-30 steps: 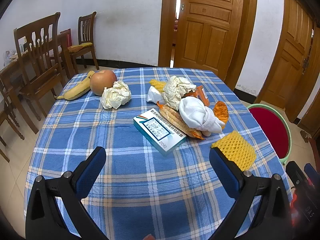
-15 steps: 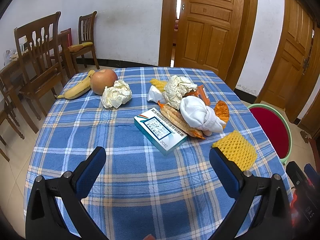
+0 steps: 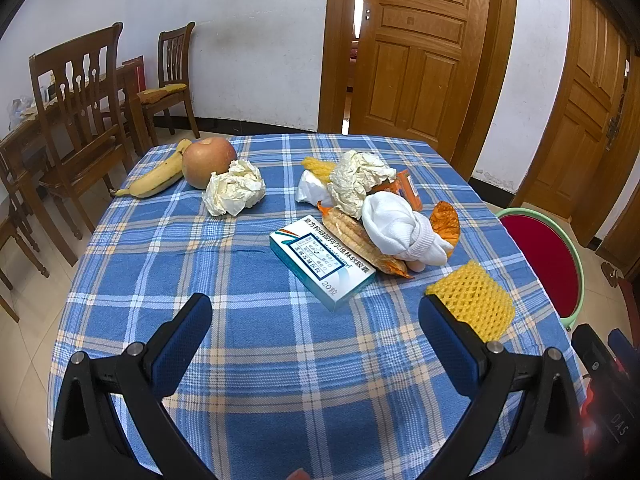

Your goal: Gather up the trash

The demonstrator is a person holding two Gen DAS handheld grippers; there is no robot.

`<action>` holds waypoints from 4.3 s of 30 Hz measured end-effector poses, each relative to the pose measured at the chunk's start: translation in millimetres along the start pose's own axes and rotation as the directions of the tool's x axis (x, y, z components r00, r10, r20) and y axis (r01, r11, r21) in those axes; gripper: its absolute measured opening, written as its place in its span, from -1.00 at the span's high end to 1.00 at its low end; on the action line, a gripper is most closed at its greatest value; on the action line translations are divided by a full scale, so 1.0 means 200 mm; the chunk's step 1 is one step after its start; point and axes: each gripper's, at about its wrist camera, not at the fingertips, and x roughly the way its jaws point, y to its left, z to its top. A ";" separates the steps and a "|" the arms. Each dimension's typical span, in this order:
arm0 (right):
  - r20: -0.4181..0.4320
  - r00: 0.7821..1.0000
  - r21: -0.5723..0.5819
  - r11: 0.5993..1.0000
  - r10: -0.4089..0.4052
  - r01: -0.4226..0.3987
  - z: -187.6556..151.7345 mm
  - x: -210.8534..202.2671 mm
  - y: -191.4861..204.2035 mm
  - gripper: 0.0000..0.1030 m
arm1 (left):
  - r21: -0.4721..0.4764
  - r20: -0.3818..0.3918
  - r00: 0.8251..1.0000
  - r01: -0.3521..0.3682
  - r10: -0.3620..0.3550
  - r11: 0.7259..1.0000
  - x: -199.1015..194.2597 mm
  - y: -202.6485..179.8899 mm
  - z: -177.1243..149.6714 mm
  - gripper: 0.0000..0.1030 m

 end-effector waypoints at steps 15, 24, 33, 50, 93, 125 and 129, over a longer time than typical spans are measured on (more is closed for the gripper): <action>-0.002 1.000 0.001 1.000 0.001 -0.001 0.00 0.00 0.00 -1.00 | -0.002 -0.001 1.000 0.001 -0.001 1.000 0.01 0.00 0.00 -0.97; -0.005 1.000 0.001 1.000 -0.001 0.001 -0.03 0.01 0.01 -1.00 | -0.004 -0.002 1.000 0.000 0.000 1.000 0.00 0.01 0.00 -0.97; -0.020 1.000 -0.005 1.000 -0.003 0.003 -0.04 0.03 0.02 -1.00 | -0.004 -0.012 1.000 -0.010 0.010 1.000 0.03 0.08 -0.02 -0.97; -0.081 0.997 -0.029 0.999 0.011 -0.014 -0.02 0.17 0.04 -1.00 | 0.020 -0.088 0.995 -0.045 0.047 0.999 0.28 0.10 0.07 -0.97; -0.193 0.968 -0.149 0.970 0.161 -0.191 0.01 0.41 0.27 -0.94 | -0.067 -0.157 0.986 -0.076 0.065 0.995 0.49 0.23 0.06 -0.03; -0.264 0.927 -0.075 0.953 0.266 -0.295 -0.05 0.39 0.27 0.58 | -0.071 -0.006 0.998 0.054 -0.055 0.996 0.07 0.19 0.09 -0.01; -0.222 0.932 -0.072 0.948 0.288 -0.310 -0.04 0.33 0.25 0.60 | -0.057 0.013 0.997 0.073 -0.073 0.996 0.03 0.15 0.11 -0.01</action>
